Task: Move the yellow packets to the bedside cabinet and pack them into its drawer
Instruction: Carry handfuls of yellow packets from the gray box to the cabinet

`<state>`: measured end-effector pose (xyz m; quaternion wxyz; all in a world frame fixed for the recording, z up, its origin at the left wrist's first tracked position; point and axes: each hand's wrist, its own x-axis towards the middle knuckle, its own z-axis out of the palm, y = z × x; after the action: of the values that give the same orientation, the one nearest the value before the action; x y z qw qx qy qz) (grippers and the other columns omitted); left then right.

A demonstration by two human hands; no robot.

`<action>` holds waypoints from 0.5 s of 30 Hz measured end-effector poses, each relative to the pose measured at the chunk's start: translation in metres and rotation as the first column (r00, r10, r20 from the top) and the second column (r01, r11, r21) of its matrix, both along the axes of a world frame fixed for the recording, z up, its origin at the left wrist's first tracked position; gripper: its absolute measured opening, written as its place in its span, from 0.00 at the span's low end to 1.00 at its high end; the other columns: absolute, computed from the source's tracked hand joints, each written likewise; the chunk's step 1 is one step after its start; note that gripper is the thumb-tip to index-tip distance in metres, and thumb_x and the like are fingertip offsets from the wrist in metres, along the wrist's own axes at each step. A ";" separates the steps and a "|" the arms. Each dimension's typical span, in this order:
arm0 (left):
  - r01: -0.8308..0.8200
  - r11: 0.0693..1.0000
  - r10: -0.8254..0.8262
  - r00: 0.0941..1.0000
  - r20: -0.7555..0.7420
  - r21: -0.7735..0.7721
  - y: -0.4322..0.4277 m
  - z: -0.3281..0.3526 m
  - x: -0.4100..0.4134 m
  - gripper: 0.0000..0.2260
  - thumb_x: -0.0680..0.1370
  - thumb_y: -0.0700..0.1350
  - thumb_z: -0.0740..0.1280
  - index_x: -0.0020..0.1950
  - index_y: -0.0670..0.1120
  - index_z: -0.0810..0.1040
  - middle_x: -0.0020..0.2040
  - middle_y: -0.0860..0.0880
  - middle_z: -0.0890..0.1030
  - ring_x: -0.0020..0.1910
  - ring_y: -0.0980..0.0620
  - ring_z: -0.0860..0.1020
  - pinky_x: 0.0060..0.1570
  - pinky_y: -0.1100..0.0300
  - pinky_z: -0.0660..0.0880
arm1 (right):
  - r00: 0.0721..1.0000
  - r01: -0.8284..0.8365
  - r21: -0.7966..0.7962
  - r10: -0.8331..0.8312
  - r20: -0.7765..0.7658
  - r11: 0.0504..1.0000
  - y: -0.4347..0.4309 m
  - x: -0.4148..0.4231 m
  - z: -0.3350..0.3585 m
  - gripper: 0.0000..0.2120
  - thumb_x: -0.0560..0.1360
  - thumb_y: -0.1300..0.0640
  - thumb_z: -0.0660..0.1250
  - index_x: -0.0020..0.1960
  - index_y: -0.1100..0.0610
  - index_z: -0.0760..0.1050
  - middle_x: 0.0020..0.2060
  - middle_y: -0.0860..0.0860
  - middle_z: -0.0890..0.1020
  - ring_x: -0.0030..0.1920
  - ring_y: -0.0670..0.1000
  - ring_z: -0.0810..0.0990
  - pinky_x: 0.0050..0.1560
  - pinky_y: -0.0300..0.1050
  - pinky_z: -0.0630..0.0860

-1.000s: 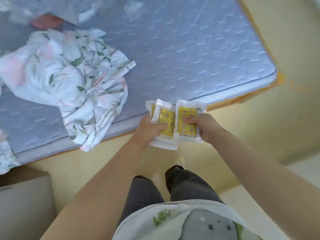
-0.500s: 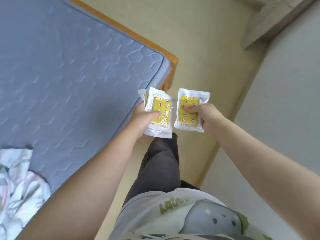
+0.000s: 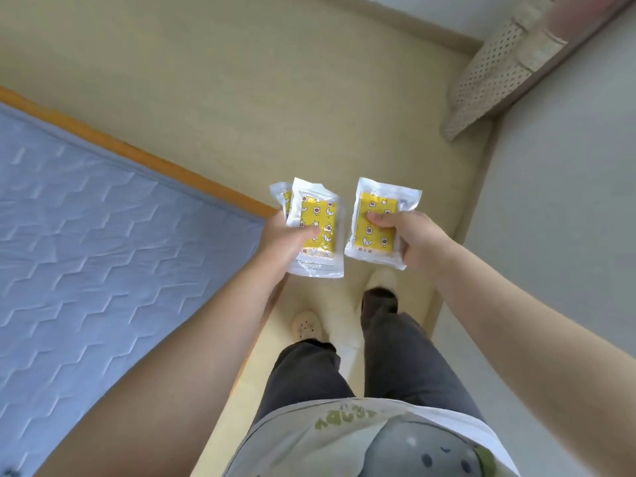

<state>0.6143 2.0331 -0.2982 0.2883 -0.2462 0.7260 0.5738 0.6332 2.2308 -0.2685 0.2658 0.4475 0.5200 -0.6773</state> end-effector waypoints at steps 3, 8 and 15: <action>-0.025 1.000 0.025 1.000 -0.014 -0.010 0.030 -0.004 -0.054 0.12 0.70 0.36 0.73 0.50 0.46 0.79 0.43 0.50 0.83 0.42 0.50 0.82 0.49 0.53 0.79 | 0.999 -0.044 -0.030 0.044 0.000 0.999 0.030 -0.064 -0.004 0.15 0.70 0.63 0.73 0.57 0.59 0.78 0.50 0.56 0.84 0.48 0.56 0.84 0.43 0.52 0.80; -0.151 0.988 0.151 0.989 -0.009 -0.019 0.073 -0.002 -0.146 0.12 0.71 0.38 0.72 0.54 0.45 0.78 0.49 0.48 0.83 0.47 0.49 0.82 0.44 0.57 0.79 | 0.966 -0.257 -0.041 0.258 0.025 0.966 0.064 -0.190 -0.007 0.06 0.72 0.65 0.71 0.47 0.58 0.78 0.43 0.55 0.84 0.39 0.54 0.83 0.38 0.50 0.80; -0.404 0.915 0.404 0.914 0.028 -0.023 0.095 0.004 -0.232 0.13 0.71 0.39 0.73 0.55 0.45 0.78 0.49 0.47 0.84 0.49 0.47 0.83 0.54 0.48 0.78 | 0.906 -0.423 -0.045 0.422 -0.029 0.905 0.074 -0.329 0.006 0.07 0.71 0.67 0.72 0.47 0.59 0.79 0.41 0.55 0.84 0.37 0.53 0.84 0.32 0.48 0.80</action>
<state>0.3828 2.1278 -0.2944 0.1731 -0.4024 0.6596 0.6108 0.3046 2.3048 -0.2622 0.4124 0.3113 0.5898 -0.6206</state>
